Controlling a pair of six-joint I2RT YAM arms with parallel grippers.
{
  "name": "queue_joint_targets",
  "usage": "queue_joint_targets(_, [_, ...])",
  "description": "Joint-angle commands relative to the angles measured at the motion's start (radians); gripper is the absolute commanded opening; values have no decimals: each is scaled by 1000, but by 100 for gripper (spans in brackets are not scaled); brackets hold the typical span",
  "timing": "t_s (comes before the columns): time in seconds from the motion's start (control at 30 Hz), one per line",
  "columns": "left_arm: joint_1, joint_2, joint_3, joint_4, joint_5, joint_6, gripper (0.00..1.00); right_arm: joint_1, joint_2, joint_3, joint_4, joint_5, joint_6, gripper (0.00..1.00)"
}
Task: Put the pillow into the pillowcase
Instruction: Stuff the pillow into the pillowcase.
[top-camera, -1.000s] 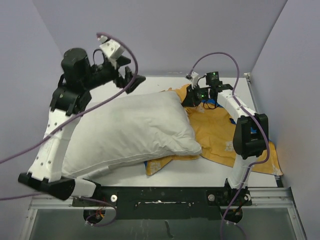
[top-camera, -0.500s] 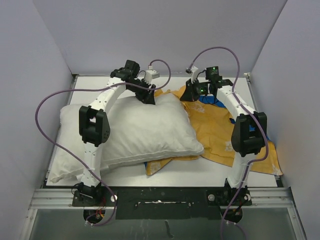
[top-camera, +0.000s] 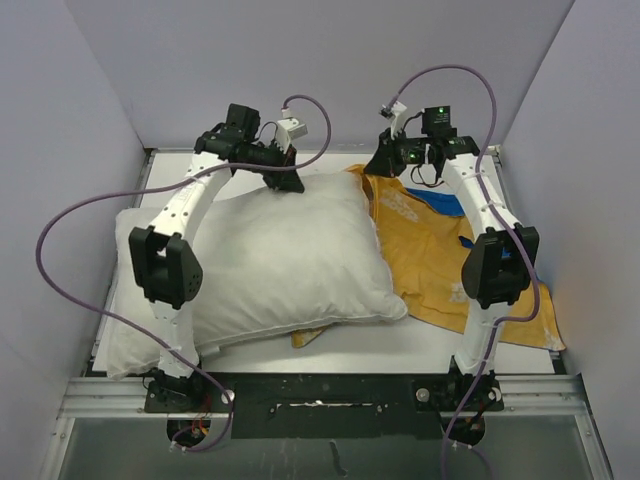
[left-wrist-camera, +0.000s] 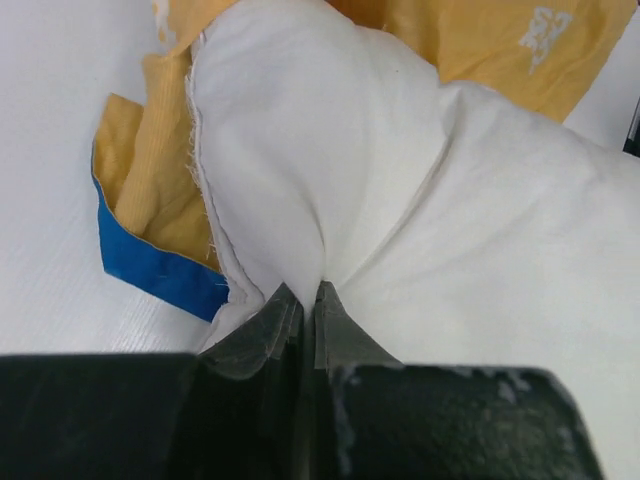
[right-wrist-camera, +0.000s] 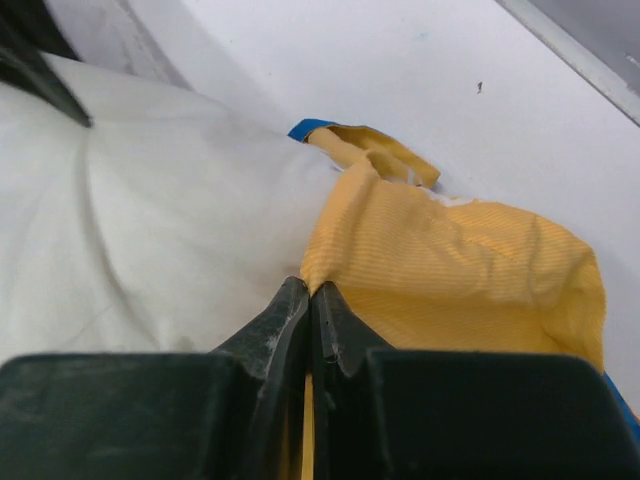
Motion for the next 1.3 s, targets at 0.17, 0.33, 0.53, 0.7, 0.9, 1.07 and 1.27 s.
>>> queue_joint_targets(0.17, [-42,-360,-33,153,100,141,0,-1,-85,47,80,-58,97,0])
queue_joint_targets(0.33, [-92,-295,36,-5,92,303,0,34,-81,74,94,-51,104,0])
queue_joint_targets(0.53, [-75,-324,-64,-50,224,339,0,-32,-78,87,163,95,187,0])
queue_joint_targets(0.7, [-81,-361,-199,12,253,331,0,-89,-64,93,225,57,205,0])
queue_joint_targets(0.9, [-117,-286,-179,-12,244,337,0,-89,-60,143,280,-41,210,0])
queue_joint_targets(1.07, [-149,-212,-115,-29,294,322,0,-68,-58,183,268,-27,177,0])
queue_joint_targets(1.27, [-194,-148,-51,-92,230,342,0,1,-36,243,212,-24,121,0])
